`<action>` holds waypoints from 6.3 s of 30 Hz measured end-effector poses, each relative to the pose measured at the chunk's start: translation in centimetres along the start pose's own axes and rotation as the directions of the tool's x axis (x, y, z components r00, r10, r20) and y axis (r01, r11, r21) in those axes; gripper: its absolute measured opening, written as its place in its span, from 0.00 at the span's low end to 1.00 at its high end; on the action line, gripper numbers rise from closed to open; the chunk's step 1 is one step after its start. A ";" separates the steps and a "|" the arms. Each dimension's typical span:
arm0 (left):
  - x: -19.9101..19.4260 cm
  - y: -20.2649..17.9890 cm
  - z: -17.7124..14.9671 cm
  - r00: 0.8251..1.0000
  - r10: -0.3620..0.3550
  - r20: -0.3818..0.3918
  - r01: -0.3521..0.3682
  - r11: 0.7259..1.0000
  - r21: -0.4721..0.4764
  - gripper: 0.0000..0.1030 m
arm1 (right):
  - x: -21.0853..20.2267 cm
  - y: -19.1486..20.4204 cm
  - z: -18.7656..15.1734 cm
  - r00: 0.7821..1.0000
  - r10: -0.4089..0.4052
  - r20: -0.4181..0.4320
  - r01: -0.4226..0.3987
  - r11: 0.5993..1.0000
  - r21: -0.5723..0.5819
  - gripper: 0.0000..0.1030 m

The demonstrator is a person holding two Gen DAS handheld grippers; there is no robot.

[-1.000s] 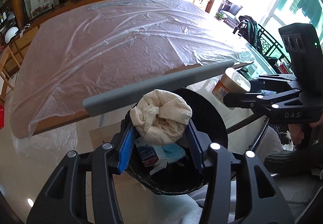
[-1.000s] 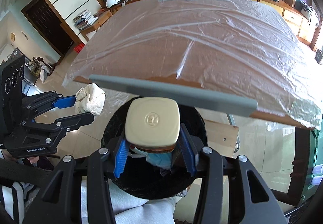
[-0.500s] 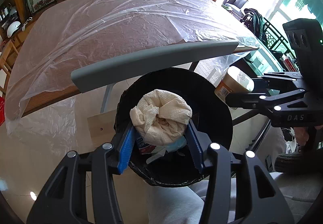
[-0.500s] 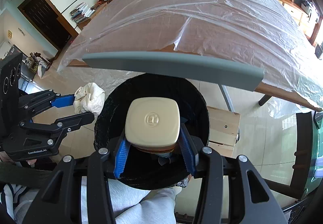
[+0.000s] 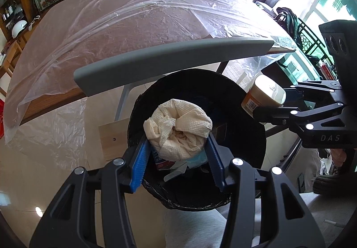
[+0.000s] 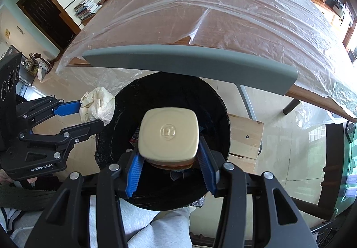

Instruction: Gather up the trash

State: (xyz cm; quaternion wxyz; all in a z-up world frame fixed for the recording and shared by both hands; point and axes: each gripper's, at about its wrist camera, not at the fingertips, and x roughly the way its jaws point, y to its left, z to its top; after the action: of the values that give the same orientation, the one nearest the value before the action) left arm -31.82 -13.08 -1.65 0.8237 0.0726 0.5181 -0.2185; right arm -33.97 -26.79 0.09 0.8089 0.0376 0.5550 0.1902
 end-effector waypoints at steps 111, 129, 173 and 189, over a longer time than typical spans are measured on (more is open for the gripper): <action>6.0 21.3 21.8 0.938 0.317 0.142 -0.256 0.907 -0.334 0.96 | 2.8 -21.7 22.1 0.890 -0.408 0.204 0.347 0.896 0.276 0.96; 7.9 21.4 22.1 0.937 0.324 0.132 -0.270 0.910 -0.314 0.99 | 3.5 -21.8 23.1 0.877 -0.432 0.210 0.374 0.888 0.266 0.97; 7.9 21.4 22.3 0.937 0.324 0.131 -0.270 0.910 -0.314 0.99 | 3.5 -21.8 23.1 0.877 -0.432 0.210 0.374 0.888 0.266 0.97; 7.9 21.4 22.3 0.937 0.324 0.131 -0.271 0.910 -0.314 0.99 | 3.5 -21.8 23.1 0.877 -0.432 0.210 0.375 0.888 0.266 0.97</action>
State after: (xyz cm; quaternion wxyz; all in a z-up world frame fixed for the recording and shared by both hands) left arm -1.26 -3.90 -0.82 0.8924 0.0088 0.4507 -0.0171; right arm -5.98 -42.28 -0.11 0.8881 0.0333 0.4556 -0.0519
